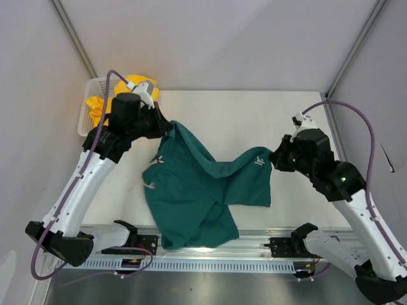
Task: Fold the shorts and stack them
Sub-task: Flatten the shorts out
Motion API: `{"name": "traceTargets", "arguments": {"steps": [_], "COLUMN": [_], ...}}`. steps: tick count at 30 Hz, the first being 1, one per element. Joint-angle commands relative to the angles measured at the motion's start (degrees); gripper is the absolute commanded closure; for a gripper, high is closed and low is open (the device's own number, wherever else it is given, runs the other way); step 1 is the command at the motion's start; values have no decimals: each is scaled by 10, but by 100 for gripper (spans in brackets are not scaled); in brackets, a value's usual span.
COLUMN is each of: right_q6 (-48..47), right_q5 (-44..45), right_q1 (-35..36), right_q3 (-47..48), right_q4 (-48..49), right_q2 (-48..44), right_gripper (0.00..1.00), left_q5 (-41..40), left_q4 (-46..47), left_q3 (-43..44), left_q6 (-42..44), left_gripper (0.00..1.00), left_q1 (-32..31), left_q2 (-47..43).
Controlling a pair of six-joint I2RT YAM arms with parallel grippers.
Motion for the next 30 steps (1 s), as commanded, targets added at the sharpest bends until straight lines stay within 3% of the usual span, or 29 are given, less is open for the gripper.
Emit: {"name": "traceTargets", "arguments": {"steps": [1,5,11,17,18,19,20,21,22,23,26,30], "right_q6": [24,23,40,87,102,103,103,104,108,108,96,72], "right_q5": [-94,-179,-209,-196,-189,-176,-163,-145,-127,-125,-104,-99], "right_q1": [-111,-195,-265,-343,-348,-350,-351,-350,-350,-350,-339,-316], "right_q3": [-77,-126,-129,-48,-6,20,52,117,140,154,129,35], "right_q4": [81,150,230,341,353,359,345,322,279,271,284,316], "right_q2": [-16,3,95,281,309,339,394,415,431,441,417,348], "right_gripper": [100,100,100,100,100,67,37,20,8,6,4,8], "left_q5": [16,-18,-24,-4,0,5,4,-6,-25,-68,-110,-110], "left_q4": [133,167,210,244,235,198,175,151,93,71,43,77], "left_q3": [-62,-72,-19,142,227,259,291,382,412,439,458,303], "left_q6": [-21,-32,-47,-62,-67,-79,-82,-81,-78,-72,-47,-34], "left_gripper": [100,100,100,100,100,98,69,44,30,1,1,1], "left_q1": [33,37,39,49,58,63,68,72,72,71,71,71], "left_q2": [-38,3,107,328,360,421,446,468,498,506,474,363]}}
